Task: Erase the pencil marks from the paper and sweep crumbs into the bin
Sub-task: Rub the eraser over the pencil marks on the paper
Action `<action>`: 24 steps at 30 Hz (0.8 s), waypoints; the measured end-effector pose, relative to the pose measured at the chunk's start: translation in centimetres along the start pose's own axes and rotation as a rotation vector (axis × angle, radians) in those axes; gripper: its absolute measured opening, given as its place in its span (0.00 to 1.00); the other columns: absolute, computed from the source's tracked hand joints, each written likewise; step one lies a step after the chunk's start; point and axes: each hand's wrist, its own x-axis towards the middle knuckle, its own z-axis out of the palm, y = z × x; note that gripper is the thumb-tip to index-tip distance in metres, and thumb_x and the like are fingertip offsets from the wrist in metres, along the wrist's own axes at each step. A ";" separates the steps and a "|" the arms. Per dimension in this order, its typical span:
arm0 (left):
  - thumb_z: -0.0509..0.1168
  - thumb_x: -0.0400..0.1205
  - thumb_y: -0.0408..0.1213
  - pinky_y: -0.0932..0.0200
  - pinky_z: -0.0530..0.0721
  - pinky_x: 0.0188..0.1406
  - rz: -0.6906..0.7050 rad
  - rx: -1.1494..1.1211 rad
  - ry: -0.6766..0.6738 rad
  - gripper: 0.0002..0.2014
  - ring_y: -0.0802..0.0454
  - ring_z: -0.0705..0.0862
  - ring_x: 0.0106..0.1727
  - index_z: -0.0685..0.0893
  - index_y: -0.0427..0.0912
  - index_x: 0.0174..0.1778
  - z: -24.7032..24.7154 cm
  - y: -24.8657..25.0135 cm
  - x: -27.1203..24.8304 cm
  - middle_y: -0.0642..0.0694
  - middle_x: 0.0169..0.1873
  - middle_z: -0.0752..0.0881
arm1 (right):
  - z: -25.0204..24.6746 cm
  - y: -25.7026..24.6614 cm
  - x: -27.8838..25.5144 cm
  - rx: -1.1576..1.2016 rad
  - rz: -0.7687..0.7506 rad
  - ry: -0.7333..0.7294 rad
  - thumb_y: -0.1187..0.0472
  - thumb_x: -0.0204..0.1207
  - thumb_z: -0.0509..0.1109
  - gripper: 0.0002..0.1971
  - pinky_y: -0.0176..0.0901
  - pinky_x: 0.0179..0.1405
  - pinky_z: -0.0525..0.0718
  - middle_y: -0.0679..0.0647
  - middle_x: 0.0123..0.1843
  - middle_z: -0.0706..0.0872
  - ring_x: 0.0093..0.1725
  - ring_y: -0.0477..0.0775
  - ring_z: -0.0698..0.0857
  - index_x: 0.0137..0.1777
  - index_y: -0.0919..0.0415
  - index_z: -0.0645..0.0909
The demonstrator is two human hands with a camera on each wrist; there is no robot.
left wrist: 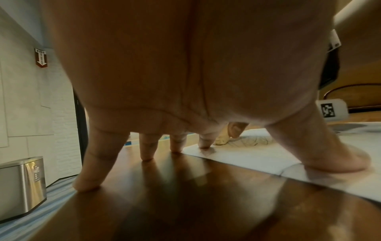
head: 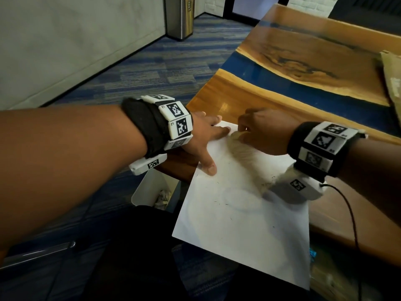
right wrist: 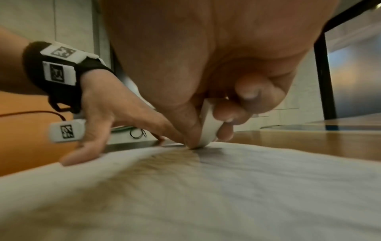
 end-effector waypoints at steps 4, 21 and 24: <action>0.68 0.63 0.80 0.29 0.54 0.82 0.020 -0.020 -0.004 0.62 0.35 0.43 0.88 0.41 0.64 0.87 0.0 -0.3 0.2 0.50 0.89 0.39 | 0.2 -2.7 -1.8 0.089 -0.257 -0.062 0.49 0.83 0.64 0.09 0.41 0.49 0.80 0.43 0.56 0.77 0.47 0.45 0.77 0.60 0.47 0.81; 0.70 0.63 0.78 0.27 0.56 0.82 0.018 -0.007 -0.004 0.60 0.33 0.44 0.88 0.42 0.69 0.86 -0.1 -0.2 0.3 0.49 0.89 0.40 | 0.5 -2.0 -2.1 0.062 -0.320 -0.020 0.50 0.84 0.64 0.14 0.42 0.49 0.80 0.45 0.57 0.77 0.51 0.47 0.79 0.68 0.44 0.80; 0.68 0.64 0.79 0.29 0.56 0.82 0.012 0.019 -0.006 0.61 0.33 0.45 0.88 0.38 0.68 0.86 -0.1 -0.1 0.3 0.49 0.89 0.39 | 0.4 -1.1 -1.5 0.022 -0.262 -0.042 0.48 0.83 0.64 0.16 0.43 0.51 0.80 0.44 0.57 0.75 0.52 0.48 0.78 0.70 0.43 0.79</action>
